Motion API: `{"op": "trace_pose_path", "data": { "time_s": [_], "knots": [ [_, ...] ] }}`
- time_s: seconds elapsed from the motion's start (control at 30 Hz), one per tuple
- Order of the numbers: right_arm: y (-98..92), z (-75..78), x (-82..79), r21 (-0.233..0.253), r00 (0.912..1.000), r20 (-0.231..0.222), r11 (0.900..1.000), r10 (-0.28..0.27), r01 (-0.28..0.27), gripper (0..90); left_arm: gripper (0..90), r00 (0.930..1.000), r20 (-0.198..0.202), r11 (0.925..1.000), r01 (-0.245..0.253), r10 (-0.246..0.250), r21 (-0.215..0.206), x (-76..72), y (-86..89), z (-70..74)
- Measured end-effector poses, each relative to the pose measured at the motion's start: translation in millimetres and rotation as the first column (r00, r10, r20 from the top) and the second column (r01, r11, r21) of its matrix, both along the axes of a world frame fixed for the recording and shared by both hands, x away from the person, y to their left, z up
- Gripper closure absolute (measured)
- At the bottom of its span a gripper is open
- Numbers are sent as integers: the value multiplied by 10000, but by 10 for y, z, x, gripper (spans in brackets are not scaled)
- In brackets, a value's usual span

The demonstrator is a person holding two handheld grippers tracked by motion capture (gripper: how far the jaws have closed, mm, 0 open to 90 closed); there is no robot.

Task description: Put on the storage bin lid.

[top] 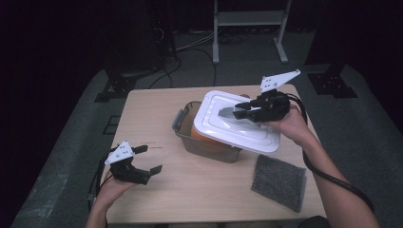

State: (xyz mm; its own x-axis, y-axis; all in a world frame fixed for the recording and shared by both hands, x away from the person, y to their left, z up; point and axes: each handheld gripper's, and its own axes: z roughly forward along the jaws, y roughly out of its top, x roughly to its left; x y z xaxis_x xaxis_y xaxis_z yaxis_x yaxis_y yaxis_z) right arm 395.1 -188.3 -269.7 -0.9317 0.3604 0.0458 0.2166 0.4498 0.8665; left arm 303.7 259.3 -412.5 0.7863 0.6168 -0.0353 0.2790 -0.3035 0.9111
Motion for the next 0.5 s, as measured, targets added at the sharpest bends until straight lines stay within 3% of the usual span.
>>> {"op": "trace_pose_path", "data": {
  "time_s": [0.5],
  "knots": [
    [333,-27,173,-254,9993,-130,9990,355,-359,659,24,10000,15,10000,-15,15,-50,0,21,3]
  ]
}}
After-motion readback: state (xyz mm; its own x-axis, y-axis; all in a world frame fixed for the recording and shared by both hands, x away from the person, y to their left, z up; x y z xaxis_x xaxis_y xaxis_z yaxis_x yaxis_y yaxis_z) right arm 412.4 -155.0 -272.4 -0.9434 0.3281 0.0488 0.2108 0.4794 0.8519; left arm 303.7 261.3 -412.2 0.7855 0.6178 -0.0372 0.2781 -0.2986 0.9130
